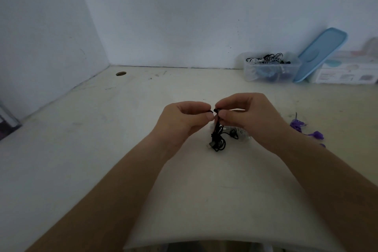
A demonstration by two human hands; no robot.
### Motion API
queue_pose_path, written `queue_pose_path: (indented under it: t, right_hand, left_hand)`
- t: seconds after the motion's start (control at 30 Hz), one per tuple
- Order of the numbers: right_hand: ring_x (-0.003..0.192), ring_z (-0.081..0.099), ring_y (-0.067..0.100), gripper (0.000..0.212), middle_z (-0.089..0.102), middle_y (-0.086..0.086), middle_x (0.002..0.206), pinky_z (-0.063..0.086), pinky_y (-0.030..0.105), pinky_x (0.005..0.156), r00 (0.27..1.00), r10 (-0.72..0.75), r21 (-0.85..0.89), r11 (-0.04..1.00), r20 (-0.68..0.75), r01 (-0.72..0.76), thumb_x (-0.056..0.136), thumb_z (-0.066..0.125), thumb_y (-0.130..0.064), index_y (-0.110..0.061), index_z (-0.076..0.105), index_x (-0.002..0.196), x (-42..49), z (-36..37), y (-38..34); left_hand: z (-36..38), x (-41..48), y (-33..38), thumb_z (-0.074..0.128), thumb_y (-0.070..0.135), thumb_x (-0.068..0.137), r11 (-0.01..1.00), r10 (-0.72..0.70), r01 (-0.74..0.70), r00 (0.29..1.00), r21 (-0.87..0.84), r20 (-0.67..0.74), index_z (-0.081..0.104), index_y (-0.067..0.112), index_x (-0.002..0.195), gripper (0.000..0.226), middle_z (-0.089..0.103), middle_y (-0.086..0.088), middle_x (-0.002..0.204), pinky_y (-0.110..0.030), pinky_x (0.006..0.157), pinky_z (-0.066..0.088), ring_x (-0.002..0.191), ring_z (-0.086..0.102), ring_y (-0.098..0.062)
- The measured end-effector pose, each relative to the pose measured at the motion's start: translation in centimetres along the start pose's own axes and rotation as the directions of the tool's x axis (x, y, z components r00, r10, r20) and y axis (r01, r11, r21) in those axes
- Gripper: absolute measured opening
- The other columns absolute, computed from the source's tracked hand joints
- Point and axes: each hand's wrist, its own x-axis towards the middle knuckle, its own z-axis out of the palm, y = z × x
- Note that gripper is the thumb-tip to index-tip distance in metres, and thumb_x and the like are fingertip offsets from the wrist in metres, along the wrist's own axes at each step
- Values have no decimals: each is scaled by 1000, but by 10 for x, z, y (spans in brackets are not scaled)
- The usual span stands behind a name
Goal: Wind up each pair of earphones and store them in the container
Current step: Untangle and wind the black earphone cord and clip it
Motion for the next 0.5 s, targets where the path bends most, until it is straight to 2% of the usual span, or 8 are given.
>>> queue_pose_path:
  t: [0.2,0.3,0.5]
  right_hand:
    - [86,75,26,19,77,9,89,59,37,90,999,-34,-66,997,-9,33,85,72,3,-9,76,98,-1,0,-1]
    - [87,75,25,20,77,9,90,58,38,91,999,-43,-63,997,1,43,85,71,4,-10,76,97,-2,0,-3]
    - [82,75,29,17,76,14,89,61,34,83,998,-65,-33,997,-18,64,81,75,7,-5,73,93,-2,0,-4]
  left_hand:
    - [-3,3,4,60,-7,91,971,-79,84,996,-223,34,70,-4,98,13,73,-22,104,-24,81,59,95,74,-25]
    - [-2,3,3,59,-9,90,970,-86,92,996,-224,35,70,-3,97,14,74,-20,101,-22,79,59,92,74,-24]
    - [-2,1,4,61,-7,89,976,-78,88,995,-201,56,70,0,98,14,76,-15,95,-18,72,58,88,75,-21]
